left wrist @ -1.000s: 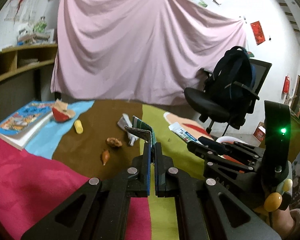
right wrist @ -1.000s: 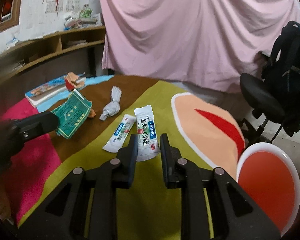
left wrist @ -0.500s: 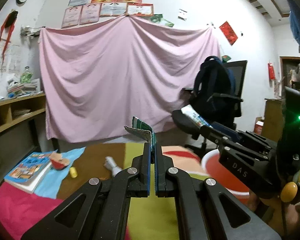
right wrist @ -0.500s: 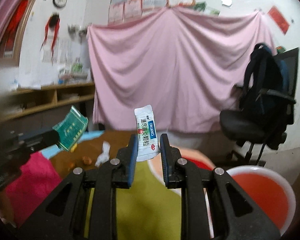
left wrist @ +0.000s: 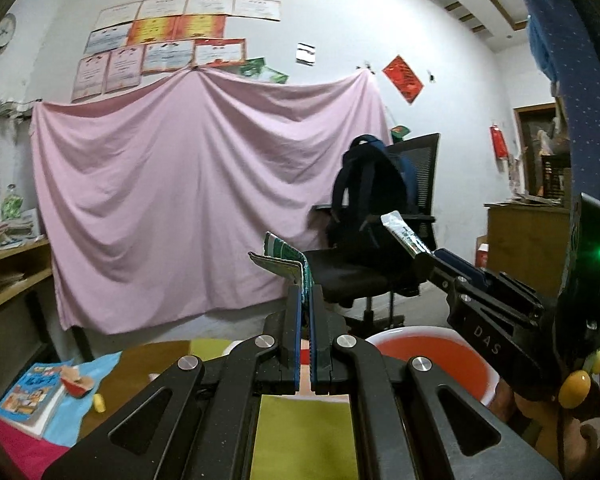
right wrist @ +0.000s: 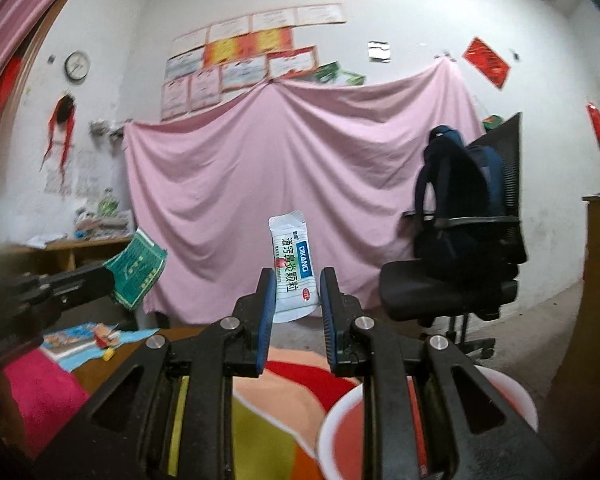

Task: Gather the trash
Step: 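Lift the wrapper and packet and carry both over the red bucket, then open both tools to drop the wrapper and packet into the bucket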

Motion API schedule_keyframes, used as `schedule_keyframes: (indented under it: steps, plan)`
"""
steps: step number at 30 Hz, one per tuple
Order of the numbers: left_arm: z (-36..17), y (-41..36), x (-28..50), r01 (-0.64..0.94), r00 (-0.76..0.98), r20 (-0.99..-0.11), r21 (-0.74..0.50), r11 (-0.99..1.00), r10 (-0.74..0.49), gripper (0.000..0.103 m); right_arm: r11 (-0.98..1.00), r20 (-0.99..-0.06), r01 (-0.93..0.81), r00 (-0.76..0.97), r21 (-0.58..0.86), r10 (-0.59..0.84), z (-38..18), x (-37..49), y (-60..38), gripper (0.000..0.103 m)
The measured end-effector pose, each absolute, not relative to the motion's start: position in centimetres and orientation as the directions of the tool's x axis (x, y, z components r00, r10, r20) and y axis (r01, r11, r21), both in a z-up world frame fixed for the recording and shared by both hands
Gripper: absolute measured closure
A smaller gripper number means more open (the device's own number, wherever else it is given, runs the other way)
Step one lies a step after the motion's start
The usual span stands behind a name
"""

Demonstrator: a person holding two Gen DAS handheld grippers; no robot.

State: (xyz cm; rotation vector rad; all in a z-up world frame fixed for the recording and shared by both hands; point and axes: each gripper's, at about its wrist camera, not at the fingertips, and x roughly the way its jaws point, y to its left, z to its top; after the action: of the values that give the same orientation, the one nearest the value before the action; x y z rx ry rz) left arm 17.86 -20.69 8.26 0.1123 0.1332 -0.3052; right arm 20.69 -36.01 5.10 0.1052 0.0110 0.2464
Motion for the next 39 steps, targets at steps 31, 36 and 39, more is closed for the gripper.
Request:
schedule_keyframes:
  steps: [31,36,39]
  plan:
    - [6.9,-28.9,26.6,0.487,0.787,-0.377,-0.105,0.867,-0.488,0.102,0.951,-0.185,0.005,0.981,0.311,0.055,2.8,23.3,-45.3,0.051]
    - [6.3,-29.3,27.7,0.494,0.759,-0.414,-0.139,0.859,-0.503,0.102,0.947,-0.215,0.016,0.975,0.319,0.056,2.5,23.7,-45.5,0.05]
    - [5.9,-29.9,28.6,0.49,0.742,-0.436,-0.165,0.856,-0.508,0.102,0.947,-0.232,0.017,0.971,0.32,0.061,2.3,24.0,-45.5,0.05]
